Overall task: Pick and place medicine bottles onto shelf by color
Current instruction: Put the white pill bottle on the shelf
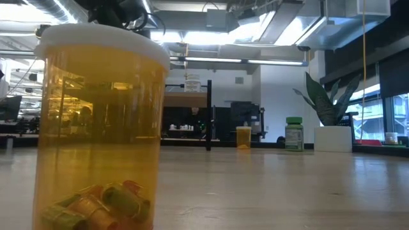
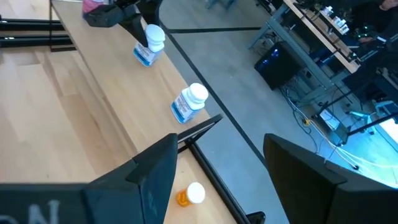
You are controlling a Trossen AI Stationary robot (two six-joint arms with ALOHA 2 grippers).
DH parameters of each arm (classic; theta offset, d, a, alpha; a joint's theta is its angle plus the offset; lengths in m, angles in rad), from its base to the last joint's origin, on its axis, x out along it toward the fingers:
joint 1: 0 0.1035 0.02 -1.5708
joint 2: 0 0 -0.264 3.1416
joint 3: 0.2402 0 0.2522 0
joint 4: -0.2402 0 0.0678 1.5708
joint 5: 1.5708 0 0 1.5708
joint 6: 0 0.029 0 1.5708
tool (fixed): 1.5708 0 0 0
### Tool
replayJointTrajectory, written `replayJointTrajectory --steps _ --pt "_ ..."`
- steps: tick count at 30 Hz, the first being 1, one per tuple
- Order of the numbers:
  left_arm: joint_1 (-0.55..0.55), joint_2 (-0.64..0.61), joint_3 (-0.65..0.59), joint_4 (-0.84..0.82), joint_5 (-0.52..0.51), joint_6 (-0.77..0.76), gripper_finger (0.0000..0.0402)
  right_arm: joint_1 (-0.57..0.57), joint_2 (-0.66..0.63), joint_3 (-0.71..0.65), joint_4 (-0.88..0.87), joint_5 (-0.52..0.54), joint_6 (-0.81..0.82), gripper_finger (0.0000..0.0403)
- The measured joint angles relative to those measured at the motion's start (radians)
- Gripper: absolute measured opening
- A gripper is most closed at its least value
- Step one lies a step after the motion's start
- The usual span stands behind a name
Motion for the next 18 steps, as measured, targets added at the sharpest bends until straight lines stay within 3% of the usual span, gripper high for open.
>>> replayJointTrajectory --steps 18 --pt "0.025 0.000 0.000 -0.001 0.044 0.000 0.0151 -0.045 0.000 0.000 0.000 -0.008 -0.002 0.0240"
